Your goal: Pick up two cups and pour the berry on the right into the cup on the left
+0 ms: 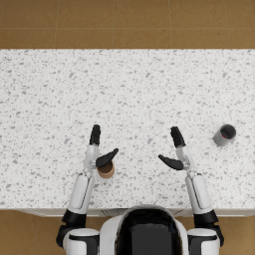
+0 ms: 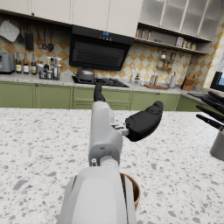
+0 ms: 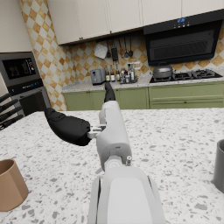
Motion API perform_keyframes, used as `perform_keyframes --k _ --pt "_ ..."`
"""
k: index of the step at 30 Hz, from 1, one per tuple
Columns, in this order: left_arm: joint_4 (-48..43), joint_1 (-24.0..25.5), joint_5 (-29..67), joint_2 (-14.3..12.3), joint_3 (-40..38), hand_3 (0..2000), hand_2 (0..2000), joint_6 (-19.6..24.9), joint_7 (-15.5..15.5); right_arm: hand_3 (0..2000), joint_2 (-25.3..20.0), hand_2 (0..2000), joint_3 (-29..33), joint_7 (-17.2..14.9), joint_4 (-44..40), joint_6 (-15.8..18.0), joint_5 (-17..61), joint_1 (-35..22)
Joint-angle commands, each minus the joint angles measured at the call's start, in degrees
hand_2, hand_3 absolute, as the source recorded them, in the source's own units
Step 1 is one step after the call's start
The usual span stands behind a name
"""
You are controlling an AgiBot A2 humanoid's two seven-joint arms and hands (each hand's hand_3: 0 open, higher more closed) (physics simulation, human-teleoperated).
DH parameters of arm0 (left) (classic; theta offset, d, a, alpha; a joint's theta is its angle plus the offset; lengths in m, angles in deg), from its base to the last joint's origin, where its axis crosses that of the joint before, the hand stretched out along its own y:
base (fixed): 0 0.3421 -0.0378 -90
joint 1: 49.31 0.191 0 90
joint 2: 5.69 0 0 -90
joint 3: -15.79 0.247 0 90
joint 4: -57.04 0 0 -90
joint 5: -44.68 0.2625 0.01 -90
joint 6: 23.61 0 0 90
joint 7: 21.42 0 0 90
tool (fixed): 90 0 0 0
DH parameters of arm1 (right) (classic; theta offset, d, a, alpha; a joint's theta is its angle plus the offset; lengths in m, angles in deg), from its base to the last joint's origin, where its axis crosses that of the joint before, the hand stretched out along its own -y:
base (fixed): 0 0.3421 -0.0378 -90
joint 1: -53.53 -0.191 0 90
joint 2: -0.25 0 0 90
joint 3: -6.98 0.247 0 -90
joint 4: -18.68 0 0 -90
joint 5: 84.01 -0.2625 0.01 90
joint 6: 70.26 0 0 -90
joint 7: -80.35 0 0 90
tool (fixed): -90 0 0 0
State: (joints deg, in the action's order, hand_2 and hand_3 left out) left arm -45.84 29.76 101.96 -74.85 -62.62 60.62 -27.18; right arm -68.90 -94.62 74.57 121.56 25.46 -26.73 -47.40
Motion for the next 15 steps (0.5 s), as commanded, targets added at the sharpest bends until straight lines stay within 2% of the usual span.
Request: perform_keyframes --k 1,15 --pt "0.0 0.0 0.0 0.0 0.0 0 0 0.0 0.0 0 0.0 0 0.0 0.0 0.0 0.0 0.0 0.0" --pt "0.0 0.0 0.0 0.0 0.0 0 0 0.0 0.0 0 0.0 0 0.0 0.0 0.0 0.0 0.0 0.0"
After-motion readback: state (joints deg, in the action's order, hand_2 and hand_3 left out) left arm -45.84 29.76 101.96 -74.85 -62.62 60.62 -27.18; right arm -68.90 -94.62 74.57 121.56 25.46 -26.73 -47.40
